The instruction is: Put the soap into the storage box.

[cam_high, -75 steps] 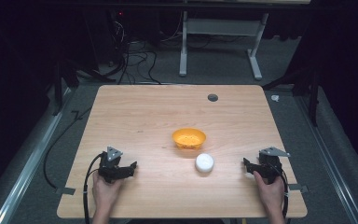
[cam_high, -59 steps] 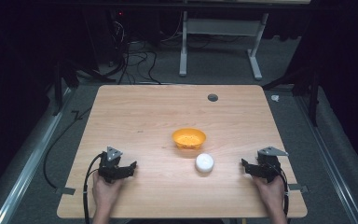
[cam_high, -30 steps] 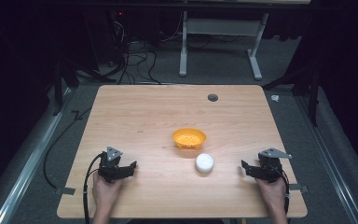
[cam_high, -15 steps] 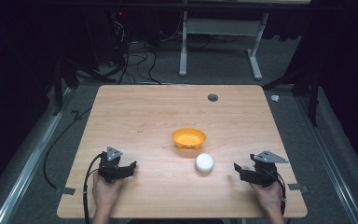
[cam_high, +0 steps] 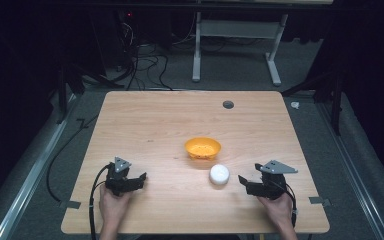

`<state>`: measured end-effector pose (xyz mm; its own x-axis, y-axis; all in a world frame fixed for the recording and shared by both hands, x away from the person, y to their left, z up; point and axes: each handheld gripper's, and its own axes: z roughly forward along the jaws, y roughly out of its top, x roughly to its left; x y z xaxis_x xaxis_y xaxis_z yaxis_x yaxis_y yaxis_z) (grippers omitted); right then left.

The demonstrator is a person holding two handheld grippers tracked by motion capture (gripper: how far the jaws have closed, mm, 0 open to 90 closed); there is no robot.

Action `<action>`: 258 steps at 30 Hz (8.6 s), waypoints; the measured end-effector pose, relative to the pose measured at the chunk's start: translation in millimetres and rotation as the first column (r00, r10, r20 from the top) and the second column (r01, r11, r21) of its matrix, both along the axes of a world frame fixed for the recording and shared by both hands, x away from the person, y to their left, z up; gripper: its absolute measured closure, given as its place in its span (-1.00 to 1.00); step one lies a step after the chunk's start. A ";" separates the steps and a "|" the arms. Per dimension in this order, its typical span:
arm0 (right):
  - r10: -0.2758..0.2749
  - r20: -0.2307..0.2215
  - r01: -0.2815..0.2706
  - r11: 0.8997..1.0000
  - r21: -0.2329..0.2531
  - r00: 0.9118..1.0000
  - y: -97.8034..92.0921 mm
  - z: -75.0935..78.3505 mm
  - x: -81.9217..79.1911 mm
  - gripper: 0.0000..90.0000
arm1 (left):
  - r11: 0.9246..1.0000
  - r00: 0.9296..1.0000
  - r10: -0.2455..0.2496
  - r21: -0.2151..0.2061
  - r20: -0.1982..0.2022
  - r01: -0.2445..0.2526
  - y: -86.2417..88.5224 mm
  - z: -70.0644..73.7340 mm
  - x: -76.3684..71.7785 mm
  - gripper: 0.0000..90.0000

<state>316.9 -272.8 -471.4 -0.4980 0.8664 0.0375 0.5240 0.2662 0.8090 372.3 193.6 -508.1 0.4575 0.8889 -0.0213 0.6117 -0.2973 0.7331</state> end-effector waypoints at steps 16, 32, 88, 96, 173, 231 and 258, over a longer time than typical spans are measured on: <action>0.102 0.007 -0.102 0.995 -0.010 0.995 29.2 3.2 7.5 -0.53 | 1.000 1.000 -0.001 0.002 0.001 0.001 0.1 0.0 0.1 -0.57; 0.161 -0.011 -0.162 0.987 -0.016 0.987 50.3 0.9 15.7 -0.54 | 1.000 1.000 -0.001 0.002 0.001 0.001 0.1 0.0 0.1 -0.57; 0.186 -0.144 -0.201 0.975 -0.097 0.972 80.7 -26.9 43.6 -0.48 | 1.000 1.000 0.004 0.002 0.001 -0.004 0.2 0.0 0.1 -0.57; 0.195 -0.143 -0.211 0.972 -0.100 0.970 79.6 -28.2 43.7 -0.46 | 1.000 1.000 0.004 0.002 0.001 -0.004 0.2 0.0 0.1 -0.57; 0.202 -0.048 -0.206 0.975 -0.083 0.978 56.1 50.7 56.2 -0.45 | 1.000 1.000 0.004 0.003 0.001 -0.004 0.1 0.0 0.1 -0.57; 0.262 -0.129 -0.274 0.957 -0.093 0.956 115.7 52.7 130.2 -0.45 | 1.000 1.000 0.004 0.001 0.001 -0.004 0.3 0.0 0.1 -0.57; 0.239 -0.197 -0.264 0.958 -0.113 0.951 119.6 28.4 143.3 -0.45 | 1.000 1.000 0.004 0.001 0.001 -0.004 0.3 0.0 0.1 -0.57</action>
